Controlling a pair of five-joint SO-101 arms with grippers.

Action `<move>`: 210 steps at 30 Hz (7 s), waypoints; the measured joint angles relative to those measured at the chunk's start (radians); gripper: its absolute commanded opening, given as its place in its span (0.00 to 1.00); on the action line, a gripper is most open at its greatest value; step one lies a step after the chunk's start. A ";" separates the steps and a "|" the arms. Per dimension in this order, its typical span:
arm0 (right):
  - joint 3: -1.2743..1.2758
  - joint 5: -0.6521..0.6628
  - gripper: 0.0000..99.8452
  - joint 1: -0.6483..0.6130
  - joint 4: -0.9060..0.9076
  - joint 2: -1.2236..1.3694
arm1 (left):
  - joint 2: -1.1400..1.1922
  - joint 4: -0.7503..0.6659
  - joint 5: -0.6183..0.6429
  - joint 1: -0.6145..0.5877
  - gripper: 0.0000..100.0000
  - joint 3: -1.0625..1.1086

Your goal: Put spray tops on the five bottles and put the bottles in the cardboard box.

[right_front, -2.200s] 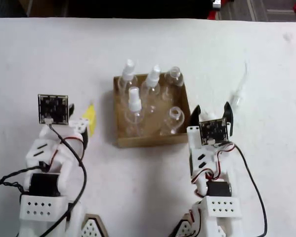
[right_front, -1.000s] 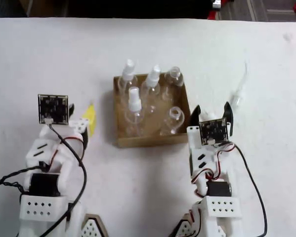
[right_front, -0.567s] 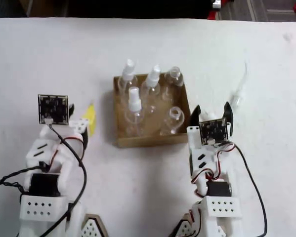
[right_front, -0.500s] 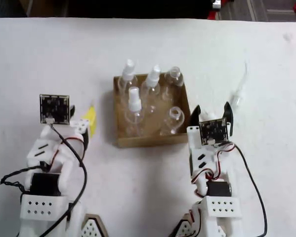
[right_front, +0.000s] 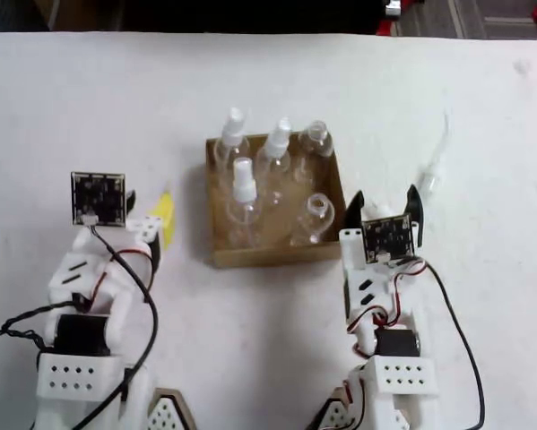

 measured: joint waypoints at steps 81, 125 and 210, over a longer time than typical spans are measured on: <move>-3.138 0.747 0.02 0.393 1.007 2.737 | 0.000 -0.272 0.000 0.000 0.17 0.184; -2.727 1.534 0.23 0.796 1.715 2.048 | 0.000 -0.272 0.000 0.000 0.17 0.184; -1.929 -0.253 0.02 -0.124 0.904 1.036 | 0.000 -0.173 0.117 -0.063 0.15 0.129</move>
